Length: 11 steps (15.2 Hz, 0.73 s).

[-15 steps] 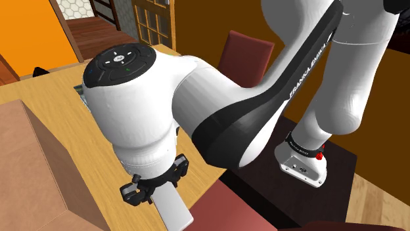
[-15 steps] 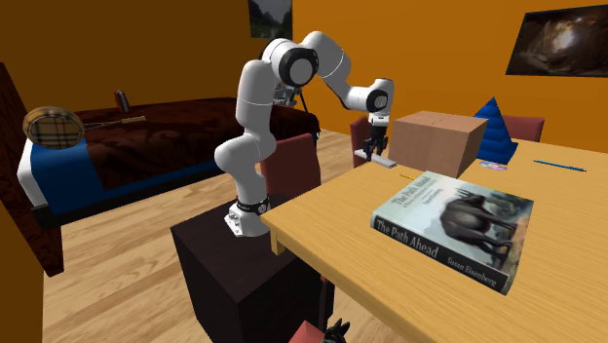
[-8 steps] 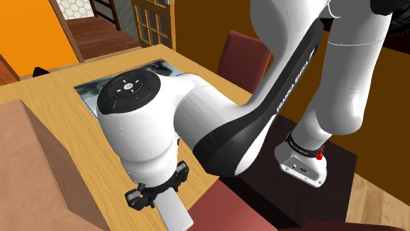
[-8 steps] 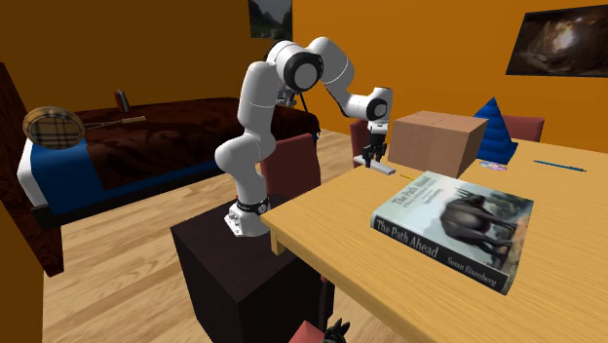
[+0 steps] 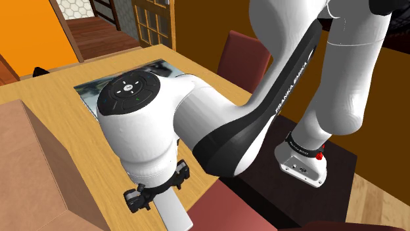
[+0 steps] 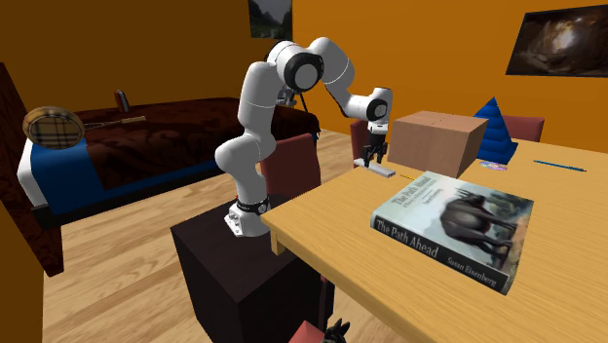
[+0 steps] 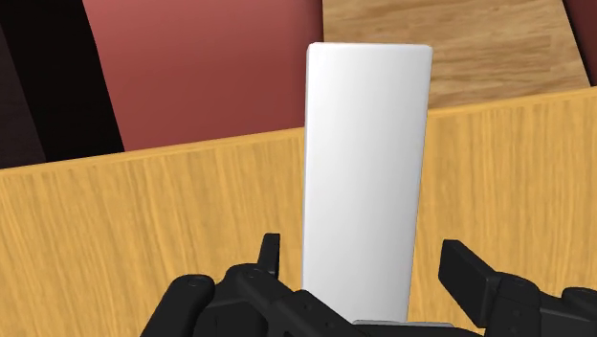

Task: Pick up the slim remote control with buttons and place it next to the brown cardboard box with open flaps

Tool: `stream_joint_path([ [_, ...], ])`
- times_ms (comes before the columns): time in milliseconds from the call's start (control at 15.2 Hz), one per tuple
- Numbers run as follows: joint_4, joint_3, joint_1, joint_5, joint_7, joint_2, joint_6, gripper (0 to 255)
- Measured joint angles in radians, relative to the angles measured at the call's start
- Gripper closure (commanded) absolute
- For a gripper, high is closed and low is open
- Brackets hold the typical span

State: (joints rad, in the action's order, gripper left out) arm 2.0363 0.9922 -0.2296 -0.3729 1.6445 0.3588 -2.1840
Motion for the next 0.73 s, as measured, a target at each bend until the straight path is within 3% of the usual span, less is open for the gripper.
stream_joint_path([
  [264,0.0,0.0,0.0,0.0,0.0,0.0,0.0,0],
  [594,-0.039,0.057,0.052,0.085,-0.055,-0.078,0.082,0],
  [726,-0.05,0.059,0.051,0.088,-0.057,-0.079,0.094,0],
])
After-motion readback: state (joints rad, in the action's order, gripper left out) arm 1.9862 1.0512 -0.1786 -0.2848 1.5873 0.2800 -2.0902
